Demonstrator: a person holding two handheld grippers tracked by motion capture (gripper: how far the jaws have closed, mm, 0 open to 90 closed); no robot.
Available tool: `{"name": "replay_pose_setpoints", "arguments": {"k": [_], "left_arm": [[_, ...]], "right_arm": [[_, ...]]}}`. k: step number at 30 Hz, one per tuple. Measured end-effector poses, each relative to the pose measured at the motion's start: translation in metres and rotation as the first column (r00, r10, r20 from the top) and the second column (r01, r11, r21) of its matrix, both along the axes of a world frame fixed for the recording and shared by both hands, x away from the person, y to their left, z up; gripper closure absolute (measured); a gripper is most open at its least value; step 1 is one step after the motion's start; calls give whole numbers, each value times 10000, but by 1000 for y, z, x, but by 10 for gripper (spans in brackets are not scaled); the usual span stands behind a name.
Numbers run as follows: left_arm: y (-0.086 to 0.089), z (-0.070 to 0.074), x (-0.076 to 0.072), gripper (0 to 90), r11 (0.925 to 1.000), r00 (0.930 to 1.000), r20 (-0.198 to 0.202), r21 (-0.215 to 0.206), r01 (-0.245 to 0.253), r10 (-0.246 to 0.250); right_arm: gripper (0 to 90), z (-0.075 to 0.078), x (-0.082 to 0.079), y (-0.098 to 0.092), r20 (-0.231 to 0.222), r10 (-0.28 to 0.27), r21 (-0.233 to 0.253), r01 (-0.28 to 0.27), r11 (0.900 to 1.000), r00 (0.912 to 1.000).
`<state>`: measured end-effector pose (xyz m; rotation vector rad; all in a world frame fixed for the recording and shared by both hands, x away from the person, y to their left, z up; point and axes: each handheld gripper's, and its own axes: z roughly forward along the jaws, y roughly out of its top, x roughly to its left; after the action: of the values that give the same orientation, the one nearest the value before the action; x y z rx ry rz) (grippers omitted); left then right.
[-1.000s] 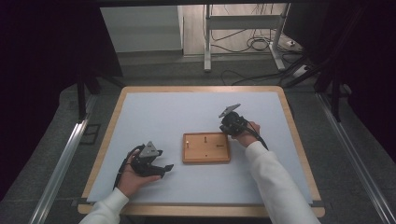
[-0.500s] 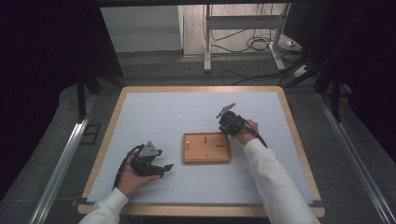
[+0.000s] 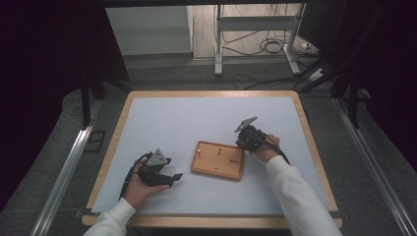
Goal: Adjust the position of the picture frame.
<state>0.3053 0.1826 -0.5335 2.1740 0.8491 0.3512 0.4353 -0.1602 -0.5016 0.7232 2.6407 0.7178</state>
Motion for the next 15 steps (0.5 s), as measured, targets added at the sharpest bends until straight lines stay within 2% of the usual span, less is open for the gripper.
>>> {"name": "replay_pose_setpoints", "arguments": {"k": [4, 10, 15], "left_arm": [[0, 0, 0, 252, 10000, 10000, -14, 23, -12, 12], [0, -1, 0, 252, 10000, 10000, -31, 36, -29, 29], [-2, -1, 0, 252, 10000, 10000, -46, 80, -35, 35]], "right_arm": [[900, -1, -15, -10, -89, 60, 330, -57, 9994, 9999], [900, -6, -46, -21, -207, 304, 390, -295, 9988, 9993], [900, -9, -74, -29, 43, 426, 710, -428, 9966, 9991]]}}
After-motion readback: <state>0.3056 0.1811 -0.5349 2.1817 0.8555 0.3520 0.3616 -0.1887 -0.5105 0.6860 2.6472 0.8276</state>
